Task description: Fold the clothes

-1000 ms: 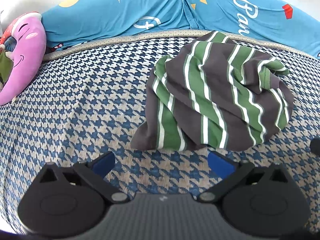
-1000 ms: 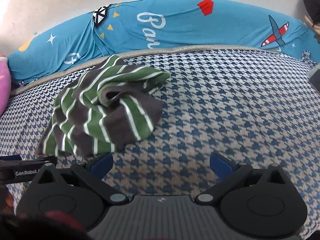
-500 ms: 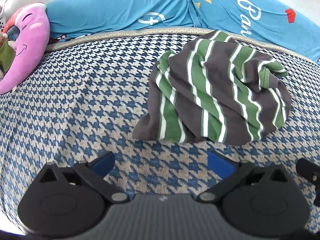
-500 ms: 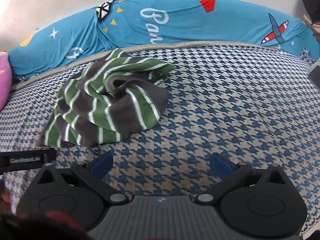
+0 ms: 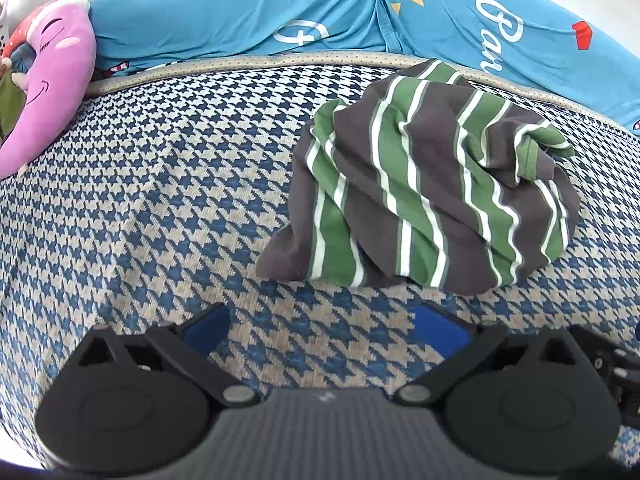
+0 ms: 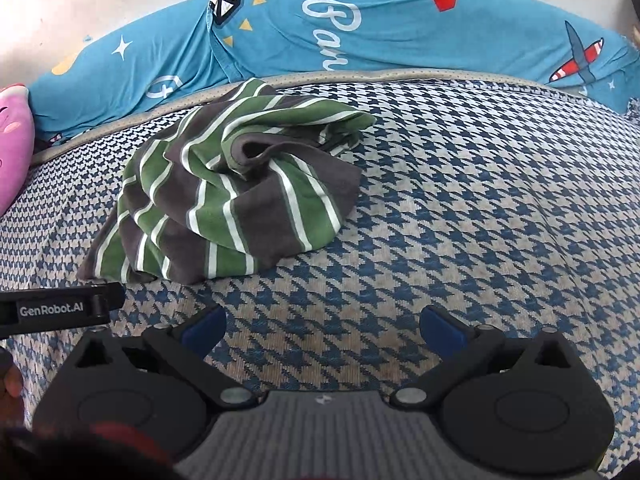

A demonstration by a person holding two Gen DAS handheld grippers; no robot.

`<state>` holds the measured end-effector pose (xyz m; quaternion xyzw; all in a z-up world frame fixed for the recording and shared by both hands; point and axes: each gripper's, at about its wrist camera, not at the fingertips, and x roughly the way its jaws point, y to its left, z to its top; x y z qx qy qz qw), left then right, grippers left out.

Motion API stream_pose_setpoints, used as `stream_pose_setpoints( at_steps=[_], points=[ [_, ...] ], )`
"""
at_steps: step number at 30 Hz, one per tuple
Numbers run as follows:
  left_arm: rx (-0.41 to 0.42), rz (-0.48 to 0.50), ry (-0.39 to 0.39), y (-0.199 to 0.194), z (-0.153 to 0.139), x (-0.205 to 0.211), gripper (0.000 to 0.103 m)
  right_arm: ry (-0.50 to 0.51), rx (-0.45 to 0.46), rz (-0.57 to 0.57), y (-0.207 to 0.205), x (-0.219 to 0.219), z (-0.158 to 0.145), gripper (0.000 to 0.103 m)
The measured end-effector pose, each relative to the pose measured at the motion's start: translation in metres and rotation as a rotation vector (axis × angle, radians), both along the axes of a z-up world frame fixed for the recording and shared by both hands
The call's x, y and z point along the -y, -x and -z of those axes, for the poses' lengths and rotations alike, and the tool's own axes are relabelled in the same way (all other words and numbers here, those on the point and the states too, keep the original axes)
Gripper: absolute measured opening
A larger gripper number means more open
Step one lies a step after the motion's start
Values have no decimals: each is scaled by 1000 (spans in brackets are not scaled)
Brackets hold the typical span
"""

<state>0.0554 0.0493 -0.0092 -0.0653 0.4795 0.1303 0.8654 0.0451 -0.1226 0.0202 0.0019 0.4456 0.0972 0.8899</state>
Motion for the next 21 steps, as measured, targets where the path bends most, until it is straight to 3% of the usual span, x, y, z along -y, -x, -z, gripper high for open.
stream_pose_setpoints(
  at_steps=[21],
  points=[
    [-3,10,-28,-4,5,-9,103,21,-20,-24,-14,-13,6,103]
  ],
)
